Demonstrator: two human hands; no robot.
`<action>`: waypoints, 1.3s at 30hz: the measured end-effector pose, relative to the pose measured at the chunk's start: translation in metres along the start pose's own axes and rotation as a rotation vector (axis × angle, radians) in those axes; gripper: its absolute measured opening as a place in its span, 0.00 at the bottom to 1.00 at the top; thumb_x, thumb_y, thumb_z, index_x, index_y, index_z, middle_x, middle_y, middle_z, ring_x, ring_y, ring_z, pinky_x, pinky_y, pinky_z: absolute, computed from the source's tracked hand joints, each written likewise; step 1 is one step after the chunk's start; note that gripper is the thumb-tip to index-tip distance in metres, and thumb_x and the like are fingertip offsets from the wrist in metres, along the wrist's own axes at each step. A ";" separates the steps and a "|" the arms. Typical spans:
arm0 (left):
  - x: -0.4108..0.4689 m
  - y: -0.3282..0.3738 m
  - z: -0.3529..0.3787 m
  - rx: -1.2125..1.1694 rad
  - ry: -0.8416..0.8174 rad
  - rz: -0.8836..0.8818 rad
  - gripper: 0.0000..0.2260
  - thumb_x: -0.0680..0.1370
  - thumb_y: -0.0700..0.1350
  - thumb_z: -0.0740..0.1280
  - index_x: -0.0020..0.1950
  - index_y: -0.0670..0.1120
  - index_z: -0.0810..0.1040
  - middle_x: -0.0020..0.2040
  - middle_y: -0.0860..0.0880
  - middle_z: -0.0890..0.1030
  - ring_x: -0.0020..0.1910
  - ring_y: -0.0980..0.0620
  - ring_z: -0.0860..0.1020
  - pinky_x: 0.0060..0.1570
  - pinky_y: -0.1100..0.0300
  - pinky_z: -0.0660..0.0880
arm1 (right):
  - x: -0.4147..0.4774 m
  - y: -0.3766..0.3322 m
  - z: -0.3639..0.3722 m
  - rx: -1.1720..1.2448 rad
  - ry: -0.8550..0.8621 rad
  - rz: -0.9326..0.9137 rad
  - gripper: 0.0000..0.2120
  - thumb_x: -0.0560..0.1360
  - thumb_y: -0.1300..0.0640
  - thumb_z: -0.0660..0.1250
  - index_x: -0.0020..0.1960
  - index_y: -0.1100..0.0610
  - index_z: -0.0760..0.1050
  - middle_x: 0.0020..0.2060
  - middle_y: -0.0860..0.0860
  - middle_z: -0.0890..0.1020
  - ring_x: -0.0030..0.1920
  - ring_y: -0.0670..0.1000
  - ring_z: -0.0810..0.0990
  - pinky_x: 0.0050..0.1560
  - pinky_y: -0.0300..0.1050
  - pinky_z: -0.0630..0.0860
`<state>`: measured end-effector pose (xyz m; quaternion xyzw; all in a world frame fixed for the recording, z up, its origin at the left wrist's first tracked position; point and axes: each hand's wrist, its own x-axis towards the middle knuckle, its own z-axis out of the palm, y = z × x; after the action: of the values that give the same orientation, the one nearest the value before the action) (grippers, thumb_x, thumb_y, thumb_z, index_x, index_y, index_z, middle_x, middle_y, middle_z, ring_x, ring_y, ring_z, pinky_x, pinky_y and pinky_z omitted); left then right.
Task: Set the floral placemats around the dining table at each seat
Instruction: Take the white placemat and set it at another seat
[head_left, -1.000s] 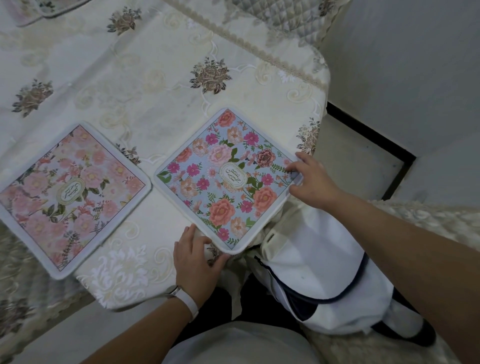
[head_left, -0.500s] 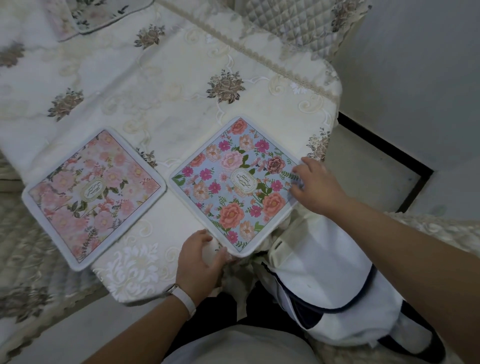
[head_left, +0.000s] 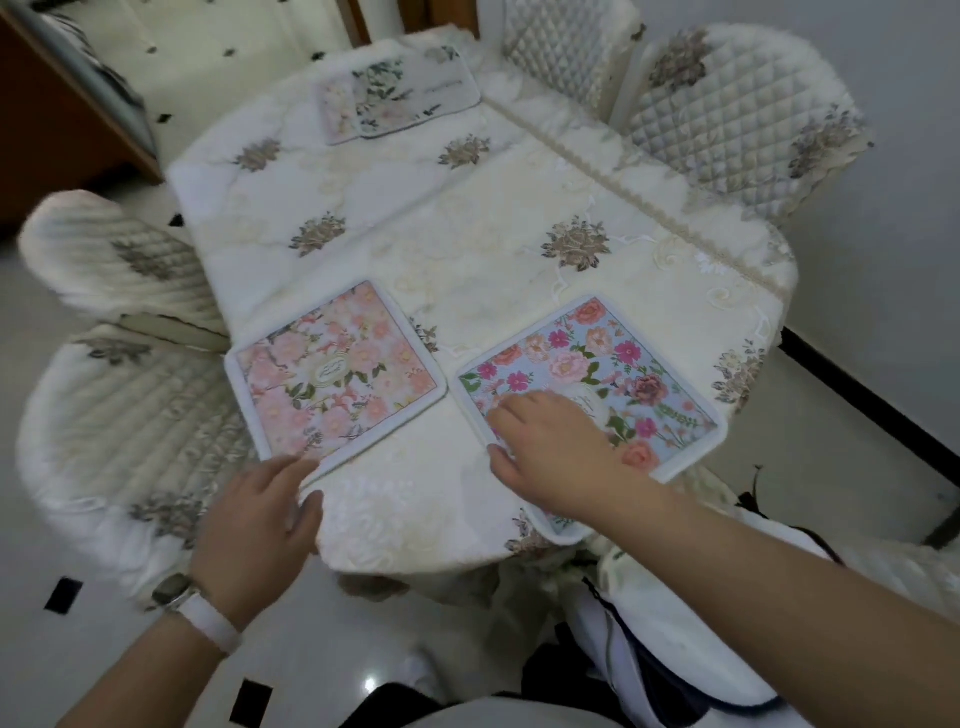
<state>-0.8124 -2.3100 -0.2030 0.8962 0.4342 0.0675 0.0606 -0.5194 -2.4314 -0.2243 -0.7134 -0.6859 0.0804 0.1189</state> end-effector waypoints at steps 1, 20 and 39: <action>-0.006 -0.009 -0.010 0.025 0.024 0.008 0.21 0.74 0.53 0.59 0.55 0.40 0.82 0.52 0.40 0.83 0.49 0.37 0.80 0.47 0.44 0.76 | 0.006 -0.013 -0.001 -0.003 -0.003 -0.024 0.17 0.75 0.50 0.58 0.53 0.60 0.78 0.45 0.55 0.81 0.44 0.58 0.78 0.44 0.53 0.77; -0.188 -0.285 -0.111 0.068 0.158 -0.259 0.21 0.72 0.57 0.60 0.58 0.48 0.80 0.59 0.46 0.80 0.57 0.42 0.78 0.53 0.46 0.74 | 0.120 -0.391 0.044 -0.080 -0.009 -0.308 0.20 0.76 0.45 0.57 0.61 0.54 0.76 0.58 0.51 0.79 0.56 0.56 0.77 0.54 0.52 0.77; -0.210 -0.494 -0.144 0.089 0.197 -0.538 0.22 0.73 0.58 0.59 0.59 0.48 0.79 0.61 0.46 0.79 0.61 0.43 0.76 0.59 0.47 0.70 | 0.286 -0.576 0.116 -0.027 0.031 -0.564 0.22 0.73 0.45 0.60 0.60 0.57 0.77 0.58 0.57 0.80 0.57 0.61 0.79 0.49 0.54 0.80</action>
<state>-1.3464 -2.1638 -0.1587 0.7398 0.6626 0.1167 -0.0054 -1.0916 -2.1219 -0.1605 -0.4972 -0.8564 0.0241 0.1372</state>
